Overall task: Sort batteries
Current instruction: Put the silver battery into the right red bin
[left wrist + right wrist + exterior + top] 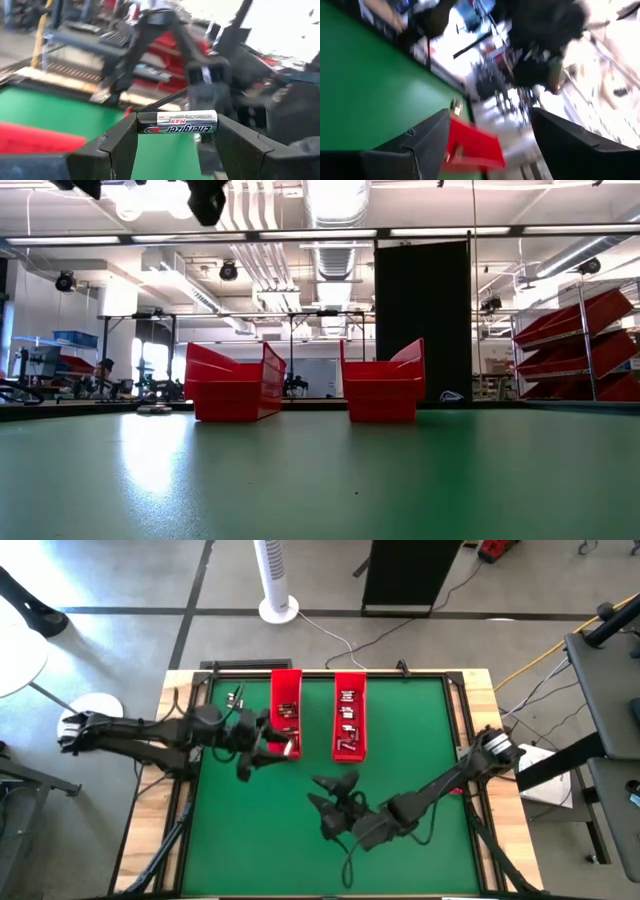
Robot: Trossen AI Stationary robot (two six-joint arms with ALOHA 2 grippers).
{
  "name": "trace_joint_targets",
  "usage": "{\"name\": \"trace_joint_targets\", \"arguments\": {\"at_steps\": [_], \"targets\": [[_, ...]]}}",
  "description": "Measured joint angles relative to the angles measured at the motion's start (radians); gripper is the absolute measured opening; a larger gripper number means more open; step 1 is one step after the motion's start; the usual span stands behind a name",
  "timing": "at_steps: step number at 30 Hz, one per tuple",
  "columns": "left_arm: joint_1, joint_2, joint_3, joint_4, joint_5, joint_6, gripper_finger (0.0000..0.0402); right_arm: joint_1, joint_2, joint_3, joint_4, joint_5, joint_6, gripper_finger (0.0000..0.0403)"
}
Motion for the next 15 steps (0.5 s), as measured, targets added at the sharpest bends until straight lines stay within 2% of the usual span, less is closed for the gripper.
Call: {"name": "trace_joint_targets", "arguments": {"at_steps": [3,6,15], "targets": [[-0.049,0.005,-0.053,0.123,-0.014,0.003,0.0217,-0.01,-0.059,0.0,0.072,-0.142,-0.096,0.0267],[-0.075,0.019,-0.084,0.182,-0.029,0.003,0.0217,-0.032,-0.102,0.0,0.108,-0.304,-0.112,0.0264],[-0.128,0.098,-0.109,0.265,-0.031,-0.021,0.0217,-0.109,-0.092,0.0,0.064,-0.326,-0.109,0.0273]]}}
